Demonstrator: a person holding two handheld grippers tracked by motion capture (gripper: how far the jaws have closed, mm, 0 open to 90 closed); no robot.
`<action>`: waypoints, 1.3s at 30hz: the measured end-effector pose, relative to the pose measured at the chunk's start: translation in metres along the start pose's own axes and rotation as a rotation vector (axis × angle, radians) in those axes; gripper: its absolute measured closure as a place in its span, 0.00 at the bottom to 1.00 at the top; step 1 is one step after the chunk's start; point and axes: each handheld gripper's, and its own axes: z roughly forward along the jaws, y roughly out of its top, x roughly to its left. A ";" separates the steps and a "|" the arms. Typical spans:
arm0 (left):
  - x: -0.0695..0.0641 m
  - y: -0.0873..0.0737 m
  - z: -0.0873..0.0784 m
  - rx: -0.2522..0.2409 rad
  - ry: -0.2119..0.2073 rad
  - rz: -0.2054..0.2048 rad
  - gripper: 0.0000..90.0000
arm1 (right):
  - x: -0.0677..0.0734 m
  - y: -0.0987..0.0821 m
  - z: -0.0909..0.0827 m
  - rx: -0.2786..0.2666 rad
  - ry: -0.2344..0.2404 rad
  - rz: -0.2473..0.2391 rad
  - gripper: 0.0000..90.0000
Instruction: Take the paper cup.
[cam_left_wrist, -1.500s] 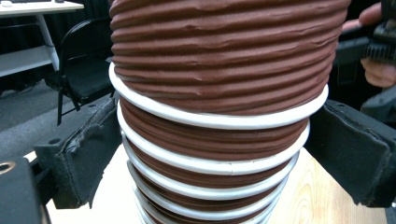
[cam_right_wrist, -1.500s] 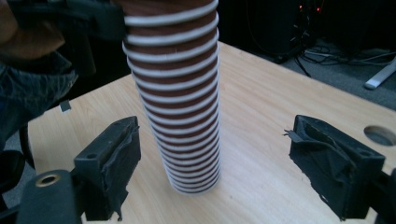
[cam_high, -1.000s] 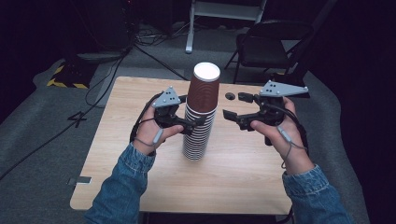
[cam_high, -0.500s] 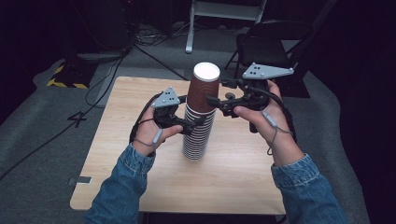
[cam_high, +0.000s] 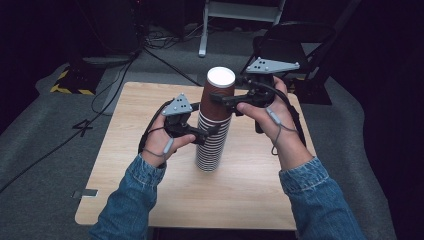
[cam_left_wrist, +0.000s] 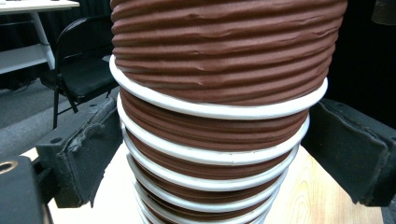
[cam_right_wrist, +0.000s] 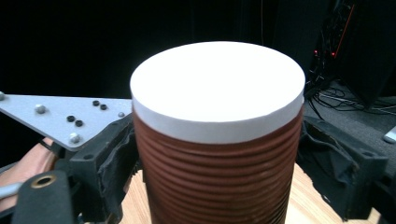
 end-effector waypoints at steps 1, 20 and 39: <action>0.000 0.000 0.000 0.000 0.000 0.000 0.06 | 0.000 0.000 0.000 0.001 0.007 0.009 0.21; 0.000 0.000 0.000 0.001 0.003 0.002 0.07 | -0.001 0.012 -0.005 -0.027 0.010 0.012 0.22; -0.003 0.000 -0.003 0.009 0.022 0.015 0.07 | 0.004 0.040 -0.033 -0.149 0.004 -0.014 0.22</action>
